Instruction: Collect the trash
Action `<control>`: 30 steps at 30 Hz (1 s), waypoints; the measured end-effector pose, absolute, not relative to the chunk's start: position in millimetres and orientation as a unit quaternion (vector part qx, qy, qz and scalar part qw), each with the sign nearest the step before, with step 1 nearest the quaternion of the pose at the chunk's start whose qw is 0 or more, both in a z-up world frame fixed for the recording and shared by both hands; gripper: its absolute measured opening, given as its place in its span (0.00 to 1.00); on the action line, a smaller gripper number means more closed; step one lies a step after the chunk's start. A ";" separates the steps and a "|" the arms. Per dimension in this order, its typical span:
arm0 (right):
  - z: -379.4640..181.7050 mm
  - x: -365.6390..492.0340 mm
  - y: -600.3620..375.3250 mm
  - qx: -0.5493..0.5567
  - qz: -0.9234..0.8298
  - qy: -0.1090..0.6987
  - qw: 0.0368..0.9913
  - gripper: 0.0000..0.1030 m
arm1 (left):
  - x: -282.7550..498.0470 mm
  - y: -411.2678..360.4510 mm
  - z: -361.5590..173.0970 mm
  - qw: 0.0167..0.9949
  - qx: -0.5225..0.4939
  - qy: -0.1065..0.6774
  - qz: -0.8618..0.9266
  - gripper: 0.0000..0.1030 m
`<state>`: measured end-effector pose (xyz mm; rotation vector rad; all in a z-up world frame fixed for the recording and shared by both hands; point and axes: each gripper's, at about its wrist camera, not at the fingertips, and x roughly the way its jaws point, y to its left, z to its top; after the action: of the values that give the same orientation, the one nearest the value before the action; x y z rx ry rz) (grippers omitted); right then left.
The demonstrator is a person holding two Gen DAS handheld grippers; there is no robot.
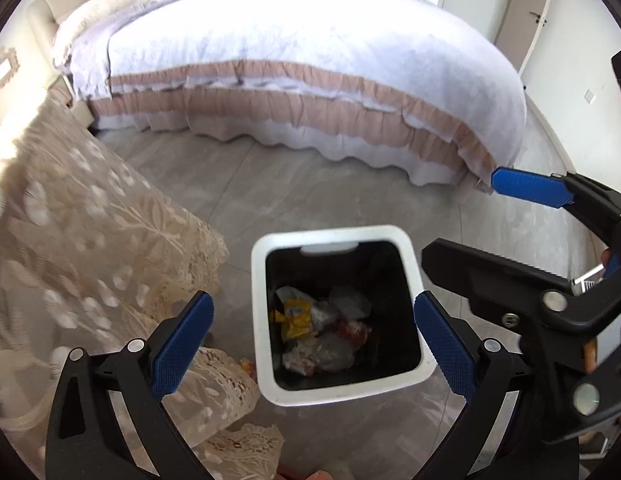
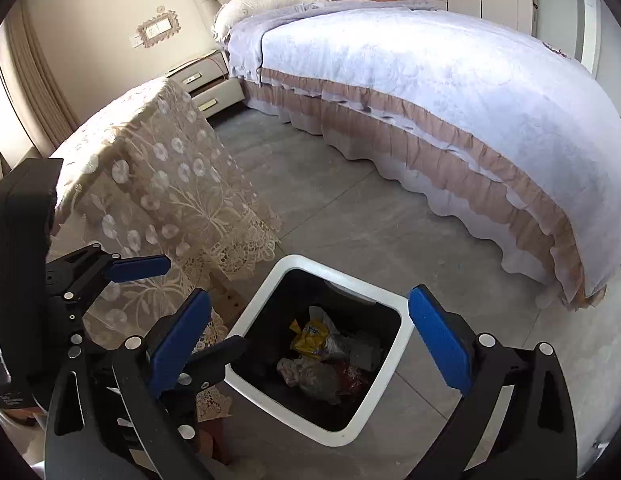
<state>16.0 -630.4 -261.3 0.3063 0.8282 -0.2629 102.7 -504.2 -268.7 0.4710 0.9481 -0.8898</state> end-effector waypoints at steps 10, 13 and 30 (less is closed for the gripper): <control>-214.7 11.5 -597.7 0.120 -0.121 0.353 0.920 0.96 | 89.7 -463.1 -205.8 0.814 0.196 0.371 -0.401 0.96; -194.9 13.4 -577.9 0.102 -0.111 0.333 0.931 0.96 | 86.4 -442.0 -186.7 0.835 0.192 0.348 -0.382 0.96; -112.3 53.3 -408.4 0.000 0.007 0.246 0.969 0.96 | 105.6 -235.8 -110.0 0.937 0.119 0.281 -0.171 0.96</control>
<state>53.3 -408.4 -112.3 -0.0004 0.4969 0.0149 105.6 -235.8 -110.0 0.2438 0.5738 -0.3489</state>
